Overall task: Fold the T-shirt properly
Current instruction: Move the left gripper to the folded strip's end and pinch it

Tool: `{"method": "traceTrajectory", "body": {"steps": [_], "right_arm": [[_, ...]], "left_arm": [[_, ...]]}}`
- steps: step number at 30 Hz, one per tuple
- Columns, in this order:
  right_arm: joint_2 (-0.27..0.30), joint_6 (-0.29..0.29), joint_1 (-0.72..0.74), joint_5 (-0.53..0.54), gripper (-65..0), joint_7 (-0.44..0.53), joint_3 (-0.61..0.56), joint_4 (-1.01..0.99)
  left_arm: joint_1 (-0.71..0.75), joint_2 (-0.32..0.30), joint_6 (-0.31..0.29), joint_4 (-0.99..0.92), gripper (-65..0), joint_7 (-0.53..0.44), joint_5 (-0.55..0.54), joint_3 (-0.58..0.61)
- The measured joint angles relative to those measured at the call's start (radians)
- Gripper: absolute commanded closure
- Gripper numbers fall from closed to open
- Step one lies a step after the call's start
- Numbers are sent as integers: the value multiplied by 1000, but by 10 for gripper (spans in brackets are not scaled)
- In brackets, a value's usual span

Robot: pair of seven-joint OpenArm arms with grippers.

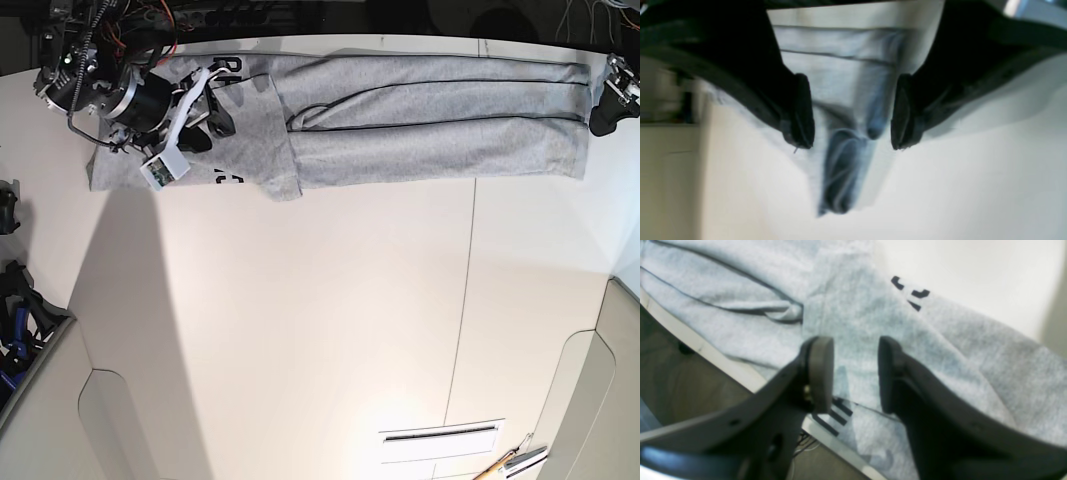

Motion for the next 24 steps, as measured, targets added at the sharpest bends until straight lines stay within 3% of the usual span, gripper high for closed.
{"method": "traceTrajectory", "body": {"steps": [7,12,19,24], "right_arm": [[0,0,0,0,-223,0,0,0],[0,0,0,0,-223,0,0,0],[0,0,0,0,-223,0,0,0],[0,0,0,1,-223,0,0,0]], "left_arm": [[-3,11,0,0,-396,17,0,0],[-2,27,0,0,-396,-55,98,19],[-8,25,0,0,-396,-92,96,77],[-58,34,-12,3,-396,-152,235,86]]}}
